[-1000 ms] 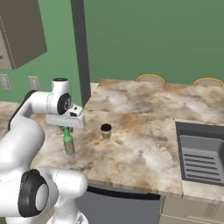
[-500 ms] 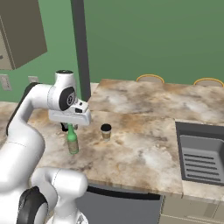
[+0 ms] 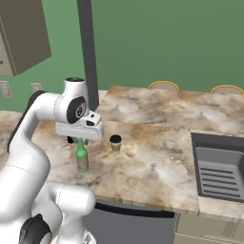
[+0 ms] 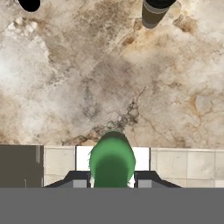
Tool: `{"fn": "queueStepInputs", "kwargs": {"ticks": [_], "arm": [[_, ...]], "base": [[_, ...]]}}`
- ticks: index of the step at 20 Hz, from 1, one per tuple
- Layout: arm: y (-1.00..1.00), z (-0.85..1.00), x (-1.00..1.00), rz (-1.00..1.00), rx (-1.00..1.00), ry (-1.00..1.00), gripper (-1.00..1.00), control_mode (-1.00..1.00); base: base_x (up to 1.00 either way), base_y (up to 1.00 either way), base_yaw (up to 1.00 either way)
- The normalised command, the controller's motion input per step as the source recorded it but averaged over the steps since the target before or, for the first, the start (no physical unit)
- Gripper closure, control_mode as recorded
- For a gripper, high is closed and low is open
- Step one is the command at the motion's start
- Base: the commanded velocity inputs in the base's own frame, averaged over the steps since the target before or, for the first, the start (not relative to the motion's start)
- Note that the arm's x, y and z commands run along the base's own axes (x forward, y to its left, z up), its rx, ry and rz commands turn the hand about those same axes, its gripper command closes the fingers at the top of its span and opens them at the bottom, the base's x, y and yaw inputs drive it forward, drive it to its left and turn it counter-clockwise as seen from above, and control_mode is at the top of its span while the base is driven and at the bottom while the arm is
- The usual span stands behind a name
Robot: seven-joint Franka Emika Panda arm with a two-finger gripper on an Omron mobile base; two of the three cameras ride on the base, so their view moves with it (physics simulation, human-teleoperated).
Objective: Move the drinks to the dining counter.
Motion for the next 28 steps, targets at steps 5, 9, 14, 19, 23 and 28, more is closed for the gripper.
{"fn": "queueStepInputs", "kwargs": {"ticks": [5,9,14,19,23,28], "arm": [[0.0,0.0,-0.04,0.0,0.0,0.0,1.0,1.0],[0.0,0.0,0.0,0.0,0.0,0.0,1.0,1.0],[0.0,0.0,0.0,0.0,0.0,0.0,1.0,1.0],[0.0,0.0,0.0,0.0,0.0,0.0,1.0,1.0],[0.0,0.0,0.0,0.0,0.0,0.0,1.0,1.0],[0.0,0.0,0.0,0.0,0.0,0.0,1.0,1.0]], "base": [[-0.06,0.01,0.0],[-0.23,-0.19,0.01],[-0.34,-0.97,0.0],[-0.54,-1.0,-0.08],[-0.53,-1.0,-0.19],[-0.23,-1.0,-0.32]]}}
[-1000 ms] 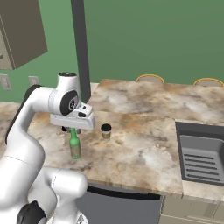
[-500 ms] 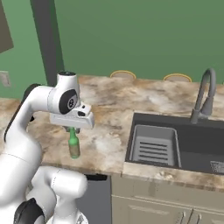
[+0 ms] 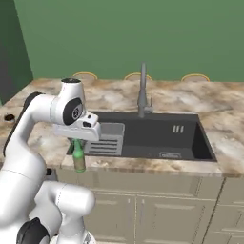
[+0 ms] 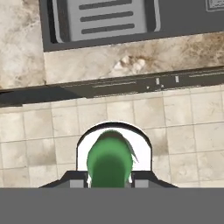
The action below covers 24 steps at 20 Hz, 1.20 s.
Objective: Move the drinks to the dining counter.
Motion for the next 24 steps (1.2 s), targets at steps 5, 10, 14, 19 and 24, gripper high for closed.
{"fn": "queueStepInputs", "kwargs": {"ticks": [5,10,14,19,24], "arm": [[0.0,0.0,0.0,0.0,0.0,0.0,1.0,1.0],[0.0,0.0,0.0,0.0,0.0,0.0,1.0,1.0],[0.0,0.0,0.0,0.0,0.0,0.0,1.0,1.0],[0.0,0.0,0.0,0.0,0.0,0.0,1.0,1.0],[0.0,0.0,0.0,0.0,0.0,0.0,1.0,1.0]], "base": [[0.0,-1.0,-0.34],[0.28,-1.0,-0.03],[0.24,-1.0,0.04],[0.16,-1.0,0.16],[0.11,-1.0,0.15]]}}
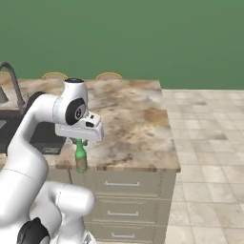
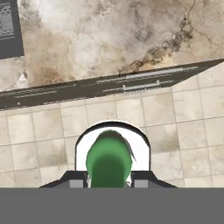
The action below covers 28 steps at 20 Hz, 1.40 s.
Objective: Move the drinks to the dining counter.
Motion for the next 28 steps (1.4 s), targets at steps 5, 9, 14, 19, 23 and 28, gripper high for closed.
{"fn": "queueStepInputs", "kwargs": {"ticks": [5,9,14,19,23,28], "arm": [[0.0,0.0,0.0,0.0,0.0,0.0,1.0,1.0],[0.0,0.0,0.0,0.0,0.0,0.0,1.0,1.0],[0.0,0.0,0.0,0.0,0.0,0.0,1.0,1.0],[0.0,0.0,0.0,0.0,0.0,0.0,1.0,1.0],[0.0,0.0,0.0,0.0,0.0,0.0,1.0,1.0],[0.0,0.0,0.0,0.0,0.0,0.0,1.0,1.0]], "base": [[0.12,-1.0,0.16],[0.12,-1.0,0.16],[0.13,-1.0,0.16],[0.19,-1.0,0.2],[0.41,-1.0,0.35],[0.32,-0.91,0.62]]}}
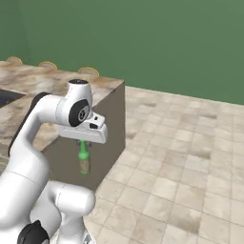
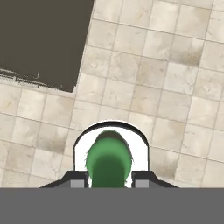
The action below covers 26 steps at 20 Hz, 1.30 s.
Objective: Move the drinks to the dining counter.
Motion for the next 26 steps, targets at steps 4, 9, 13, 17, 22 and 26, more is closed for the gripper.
{"fn": "queueStepInputs", "kwargs": {"ticks": [4,9,13,17,22,26], "arm": [[0.0,0.0,0.0,0.0,0.0,0.0,1.0,1.0],[0.0,0.0,0.0,0.0,0.0,0.0,1.0,1.0],[0.0,0.0,0.0,0.0,0.0,0.0,1.0,1.0],[0.0,0.0,0.0,0.0,0.0,0.0,1.0,1.0],[0.0,0.0,0.0,0.0,0.0,0.0,1.0,1.0],[0.0,0.0,0.0,0.0,0.0,0.0,1.0,1.0]], "base": [[0.27,-0.71,0.74],[0.25,-0.67,0.76],[0.23,-0.6,0.79],[0.24,-0.71,0.75],[0.2,-0.98,0.61],[0.07,-1.0,0.5]]}}
